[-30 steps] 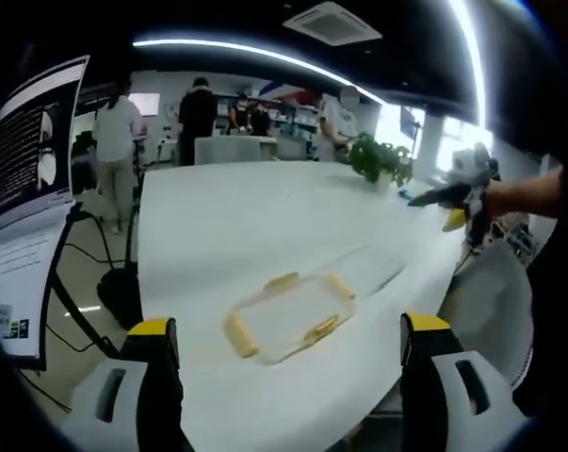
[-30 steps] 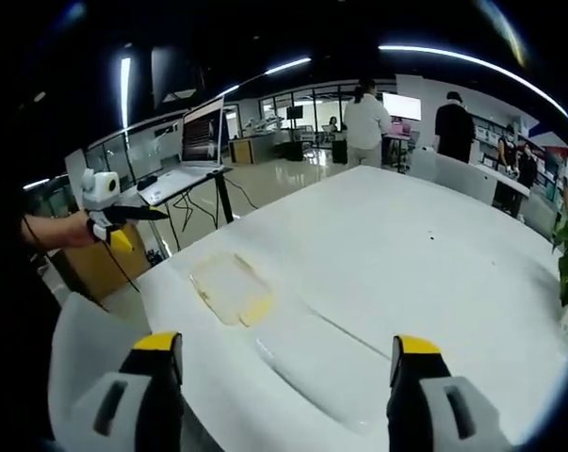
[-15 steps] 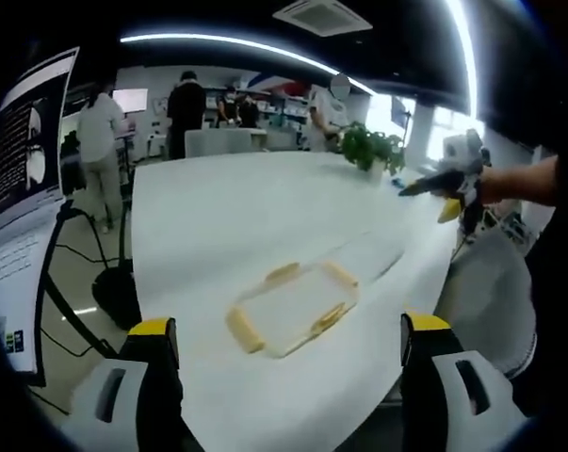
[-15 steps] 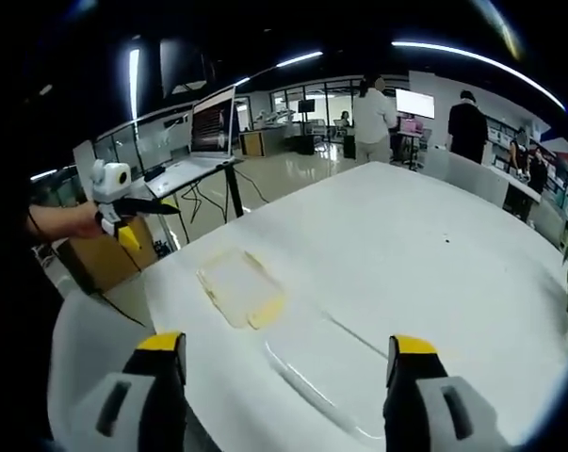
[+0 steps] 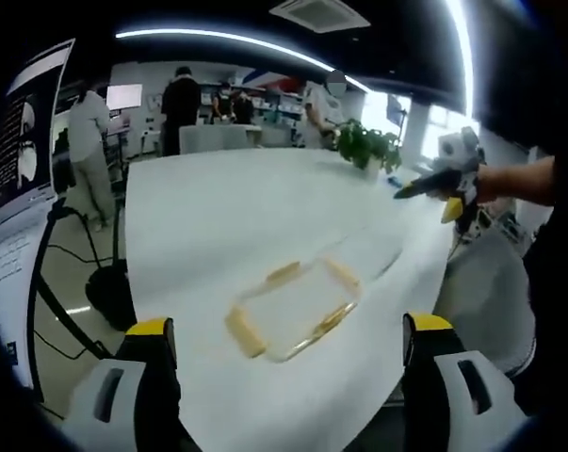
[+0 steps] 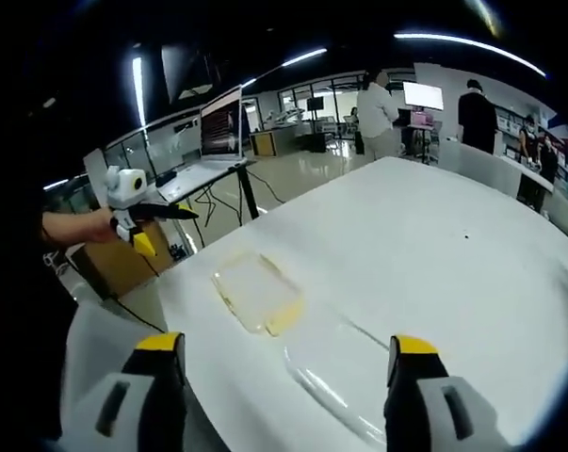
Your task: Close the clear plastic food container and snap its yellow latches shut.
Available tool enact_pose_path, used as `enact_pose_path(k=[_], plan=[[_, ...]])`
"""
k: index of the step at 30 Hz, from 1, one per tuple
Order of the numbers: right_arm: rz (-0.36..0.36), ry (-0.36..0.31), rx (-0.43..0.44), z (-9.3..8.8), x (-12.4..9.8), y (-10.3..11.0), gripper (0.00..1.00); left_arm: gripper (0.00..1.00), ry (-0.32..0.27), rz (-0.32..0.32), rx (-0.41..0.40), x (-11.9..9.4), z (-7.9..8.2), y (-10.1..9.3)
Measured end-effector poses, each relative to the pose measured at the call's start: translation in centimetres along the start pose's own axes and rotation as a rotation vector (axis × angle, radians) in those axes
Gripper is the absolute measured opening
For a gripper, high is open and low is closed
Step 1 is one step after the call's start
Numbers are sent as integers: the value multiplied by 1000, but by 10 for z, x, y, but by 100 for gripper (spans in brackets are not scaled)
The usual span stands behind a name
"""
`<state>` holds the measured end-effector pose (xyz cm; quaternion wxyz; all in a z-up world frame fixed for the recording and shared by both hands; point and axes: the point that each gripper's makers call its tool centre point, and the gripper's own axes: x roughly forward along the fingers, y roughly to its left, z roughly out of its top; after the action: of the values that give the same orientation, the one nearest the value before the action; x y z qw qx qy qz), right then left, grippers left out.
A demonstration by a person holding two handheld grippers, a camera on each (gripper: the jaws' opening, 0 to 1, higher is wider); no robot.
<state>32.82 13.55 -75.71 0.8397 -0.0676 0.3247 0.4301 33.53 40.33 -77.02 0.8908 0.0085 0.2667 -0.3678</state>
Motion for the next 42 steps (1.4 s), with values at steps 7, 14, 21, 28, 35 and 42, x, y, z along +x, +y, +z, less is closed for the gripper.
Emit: enact_pose_path(k=[7, 14, 21, 28, 35, 42], plan=[[16, 24, -28, -5, 7, 4, 88, 97, 53, -4, 35, 1, -8, 5], [31, 49, -68, -8, 12, 6, 84, 96, 87, -12, 56, 3, -15, 7], [81, 7, -59, 5, 19, 12, 84, 95, 110, -14, 79, 7, -18, 13], [105, 10, -97, 12, 28, 11, 84, 98, 119, -8, 89, 8, -15, 24], [130, 43, -187, 9, 36, 15, 84, 99, 153, -14, 111, 9, -20, 29], [141, 53, -200, 9, 49, 16, 83, 99, 179, -28, 131, 15, -24, 34]])
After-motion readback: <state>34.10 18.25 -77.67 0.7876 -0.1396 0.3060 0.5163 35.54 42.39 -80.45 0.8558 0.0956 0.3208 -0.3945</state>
